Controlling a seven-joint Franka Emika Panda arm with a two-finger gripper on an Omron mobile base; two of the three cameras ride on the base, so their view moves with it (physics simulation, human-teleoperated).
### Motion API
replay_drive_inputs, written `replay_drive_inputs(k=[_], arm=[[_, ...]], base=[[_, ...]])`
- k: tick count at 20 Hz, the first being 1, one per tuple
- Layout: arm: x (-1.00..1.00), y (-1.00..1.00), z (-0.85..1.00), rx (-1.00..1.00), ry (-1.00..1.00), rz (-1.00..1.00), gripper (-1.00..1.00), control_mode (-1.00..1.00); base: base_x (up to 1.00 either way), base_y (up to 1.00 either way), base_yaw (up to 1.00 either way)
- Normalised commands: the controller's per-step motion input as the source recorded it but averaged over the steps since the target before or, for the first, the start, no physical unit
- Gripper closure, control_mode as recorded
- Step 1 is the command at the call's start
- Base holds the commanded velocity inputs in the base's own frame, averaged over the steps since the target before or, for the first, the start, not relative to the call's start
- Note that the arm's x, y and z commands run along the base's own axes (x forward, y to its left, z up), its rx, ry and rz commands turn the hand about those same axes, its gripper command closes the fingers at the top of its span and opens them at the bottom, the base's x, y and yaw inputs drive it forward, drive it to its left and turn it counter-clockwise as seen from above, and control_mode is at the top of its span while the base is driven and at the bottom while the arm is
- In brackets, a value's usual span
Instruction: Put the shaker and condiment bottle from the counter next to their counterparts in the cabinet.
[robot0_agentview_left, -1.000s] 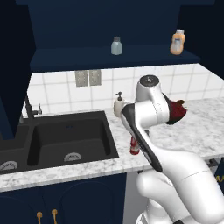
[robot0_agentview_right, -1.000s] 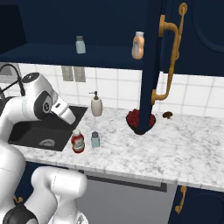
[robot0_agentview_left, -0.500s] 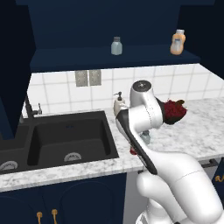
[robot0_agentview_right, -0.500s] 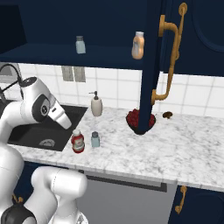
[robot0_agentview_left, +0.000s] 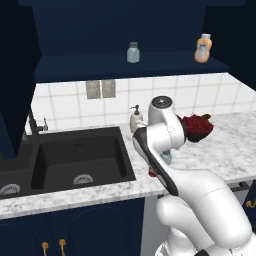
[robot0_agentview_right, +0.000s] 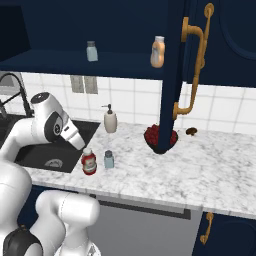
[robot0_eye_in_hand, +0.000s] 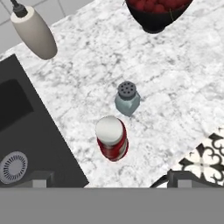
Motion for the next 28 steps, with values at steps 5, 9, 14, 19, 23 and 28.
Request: replay_drive_inputs(k=[5, 9, 14, 19, 23, 28], arm=[[0.11, 0.0, -0.21, 0.02, 0.0, 0.0, -1.0, -1.0], [0.12, 0.0, -0.22, 0.03, 0.0, 0.0, -1.0, -1.0], [0.14, 0.0, -0.24, 0.04, 0.01, 0.0, -1.0, -1.0], [0.19, -0.02, -0.25, 0.02, 0.01, 0.0, -1.0, -1.0], [0.22, -0.1, -0.24, 0.02, 0.02, 0.0, -1.0, -1.0], [0.21, -0.06, -0.24, 0.01, 0.01, 0.0, -1.0, -1.0]], base=[[0.0, 0.0, 0.0], [0.0, 0.0, 0.0], [0.0, 0.0, 0.0], [0.0, 0.0, 0.0], [0.0, 0.0, 0.0], [0.0, 0.0, 0.0]])
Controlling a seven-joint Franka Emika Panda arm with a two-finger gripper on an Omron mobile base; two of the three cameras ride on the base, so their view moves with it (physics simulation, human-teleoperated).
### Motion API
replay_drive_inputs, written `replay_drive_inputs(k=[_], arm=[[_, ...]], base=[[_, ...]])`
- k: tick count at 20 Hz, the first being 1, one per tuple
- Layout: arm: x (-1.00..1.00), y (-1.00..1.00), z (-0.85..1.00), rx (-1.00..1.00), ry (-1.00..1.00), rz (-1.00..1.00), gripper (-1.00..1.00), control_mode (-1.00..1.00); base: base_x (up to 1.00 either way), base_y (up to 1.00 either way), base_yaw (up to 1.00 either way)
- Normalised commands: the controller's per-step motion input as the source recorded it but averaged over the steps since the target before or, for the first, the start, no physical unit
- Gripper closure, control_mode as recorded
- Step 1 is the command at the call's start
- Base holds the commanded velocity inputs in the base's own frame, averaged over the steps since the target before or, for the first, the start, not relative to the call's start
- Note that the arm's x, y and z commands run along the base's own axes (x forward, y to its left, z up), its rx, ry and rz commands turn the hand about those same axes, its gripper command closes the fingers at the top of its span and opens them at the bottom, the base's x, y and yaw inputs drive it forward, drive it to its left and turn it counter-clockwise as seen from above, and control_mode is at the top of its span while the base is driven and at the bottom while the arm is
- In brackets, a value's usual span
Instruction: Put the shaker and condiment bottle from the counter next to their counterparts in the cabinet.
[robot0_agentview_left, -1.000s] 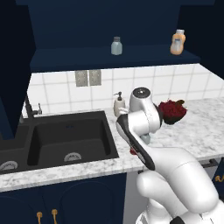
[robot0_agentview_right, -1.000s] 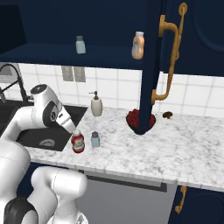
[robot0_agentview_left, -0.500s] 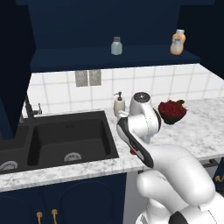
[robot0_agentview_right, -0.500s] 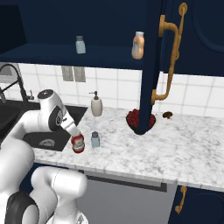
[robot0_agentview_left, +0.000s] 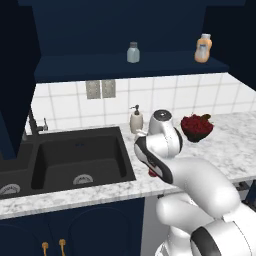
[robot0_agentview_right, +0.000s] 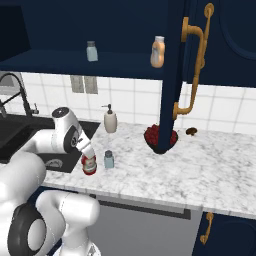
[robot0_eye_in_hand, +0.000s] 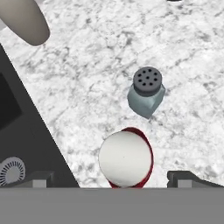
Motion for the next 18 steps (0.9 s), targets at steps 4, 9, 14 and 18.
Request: replay_drive_inputs(k=[4, 9, 14, 18], arm=[[0.14, 0.0, -0.17, 0.01, 0.0, 0.0, -1.0, -1.0], [0.11, 0.0, -0.15, 0.03, 0.0, 0.0, -1.0, -1.0], [0.05, -0.03, -0.15, 0.06, 0.0, 0.0, -1.0, -1.0], [0.04, 0.0, -0.18, 0.03, 0.02, 0.0, 1.0, -1.0]], base=[[0.0, 0.0, 0.0], [0.0, 0.0, 0.0], [0.0, 0.0, 0.0], [0.0, 0.0, 0.0]])
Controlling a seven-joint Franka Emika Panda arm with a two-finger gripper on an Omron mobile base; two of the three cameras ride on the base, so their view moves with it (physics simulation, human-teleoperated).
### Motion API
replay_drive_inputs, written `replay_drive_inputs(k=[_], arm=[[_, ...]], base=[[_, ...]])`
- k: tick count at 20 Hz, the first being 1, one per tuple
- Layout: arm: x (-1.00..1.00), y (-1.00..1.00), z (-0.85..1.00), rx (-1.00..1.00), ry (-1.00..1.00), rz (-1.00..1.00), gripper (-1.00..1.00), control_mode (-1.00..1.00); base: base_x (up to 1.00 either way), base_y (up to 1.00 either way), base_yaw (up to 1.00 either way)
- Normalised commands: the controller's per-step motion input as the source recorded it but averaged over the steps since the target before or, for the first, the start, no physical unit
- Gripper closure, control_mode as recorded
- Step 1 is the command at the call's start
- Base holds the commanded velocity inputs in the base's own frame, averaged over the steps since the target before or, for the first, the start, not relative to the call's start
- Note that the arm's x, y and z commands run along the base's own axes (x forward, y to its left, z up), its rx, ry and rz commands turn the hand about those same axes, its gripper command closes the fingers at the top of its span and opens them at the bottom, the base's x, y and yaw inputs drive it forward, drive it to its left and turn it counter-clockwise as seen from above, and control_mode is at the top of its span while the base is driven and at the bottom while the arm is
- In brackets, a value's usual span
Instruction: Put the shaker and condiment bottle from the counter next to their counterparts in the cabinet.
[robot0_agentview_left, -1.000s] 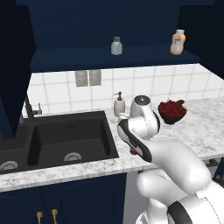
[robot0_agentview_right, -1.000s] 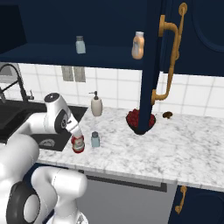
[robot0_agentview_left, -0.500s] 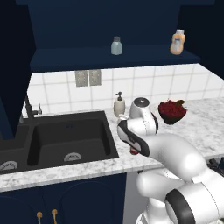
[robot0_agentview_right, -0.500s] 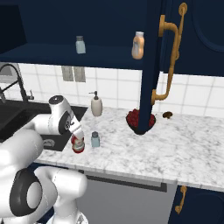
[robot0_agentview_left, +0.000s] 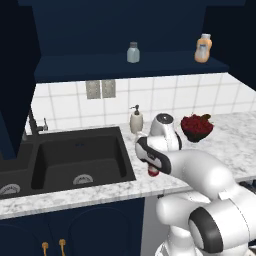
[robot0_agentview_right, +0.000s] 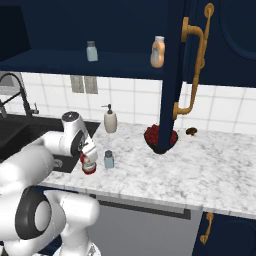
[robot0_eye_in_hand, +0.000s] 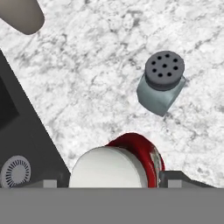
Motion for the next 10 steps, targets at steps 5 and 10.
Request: replay_drive_inputs(k=[5, 10], arm=[[0.01, 0.0, -0.14, 0.02, 0.05, 0.0, 1.0, -1.0], [0.06, 0.0, -0.06, 0.03, 0.08, 0.0, 1.0, -1.0]], base=[[0.0, 0.0, 0.0], [0.0, 0.0, 0.0]])
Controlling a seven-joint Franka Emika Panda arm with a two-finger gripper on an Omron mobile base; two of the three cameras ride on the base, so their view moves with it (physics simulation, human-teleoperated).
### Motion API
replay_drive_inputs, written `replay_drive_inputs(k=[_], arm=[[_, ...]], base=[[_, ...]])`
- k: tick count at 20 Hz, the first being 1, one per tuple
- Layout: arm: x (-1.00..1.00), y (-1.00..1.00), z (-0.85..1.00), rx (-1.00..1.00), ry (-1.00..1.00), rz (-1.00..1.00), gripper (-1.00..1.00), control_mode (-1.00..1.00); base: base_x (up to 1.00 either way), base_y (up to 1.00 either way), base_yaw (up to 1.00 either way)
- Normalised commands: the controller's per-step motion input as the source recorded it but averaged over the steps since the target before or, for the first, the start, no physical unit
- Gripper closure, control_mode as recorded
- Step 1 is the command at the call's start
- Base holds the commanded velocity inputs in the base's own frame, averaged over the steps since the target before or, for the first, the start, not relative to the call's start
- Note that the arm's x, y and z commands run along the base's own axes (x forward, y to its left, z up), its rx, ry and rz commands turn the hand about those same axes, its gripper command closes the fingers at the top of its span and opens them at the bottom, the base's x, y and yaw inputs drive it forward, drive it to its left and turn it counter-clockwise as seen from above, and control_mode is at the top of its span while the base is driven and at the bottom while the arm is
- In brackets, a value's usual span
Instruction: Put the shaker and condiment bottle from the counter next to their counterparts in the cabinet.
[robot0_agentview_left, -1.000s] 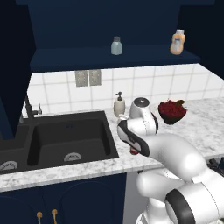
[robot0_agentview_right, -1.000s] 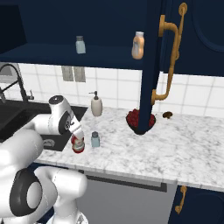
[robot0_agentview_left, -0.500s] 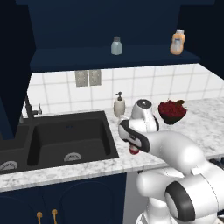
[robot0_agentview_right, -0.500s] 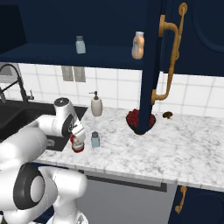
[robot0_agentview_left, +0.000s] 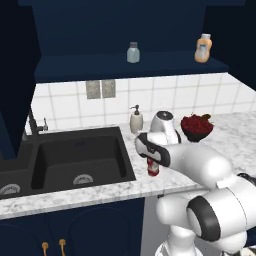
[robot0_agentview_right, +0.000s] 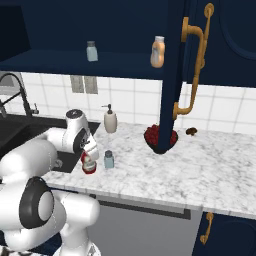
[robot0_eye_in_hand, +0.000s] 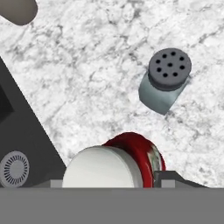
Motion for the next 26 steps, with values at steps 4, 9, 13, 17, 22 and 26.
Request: replay_drive_inputs(k=[4, 9, 13, 17, 22, 26], arm=[[0.01, 0.0, 0.21, 0.0, 0.02, 0.0, 1.0, -1.0], [0.01, 0.0, 0.63, 0.0, -0.08, 0.0, 1.0, -1.0], [0.0, 0.0, 0.66, 0.0, -0.12, 0.0, 1.0, -1.0], [0.0, 0.0, 0.65, 0.0, -0.07, 0.0, 1.0, -1.0], [0.0, 0.0, 0.8, 0.0, 0.0, 0.0, 1.0, -1.0], [0.0, -0.02, 0.82, 0.0, 0.0, 0.0, 1.0, -1.0]], base=[[0.0, 0.0, 0.0], [0.0, 0.0, 0.0], [0.0, 0.0, 0.0], [0.0, 0.0, 0.0], [0.0, 0.0, 0.0], [0.0, 0.0, 0.0]])
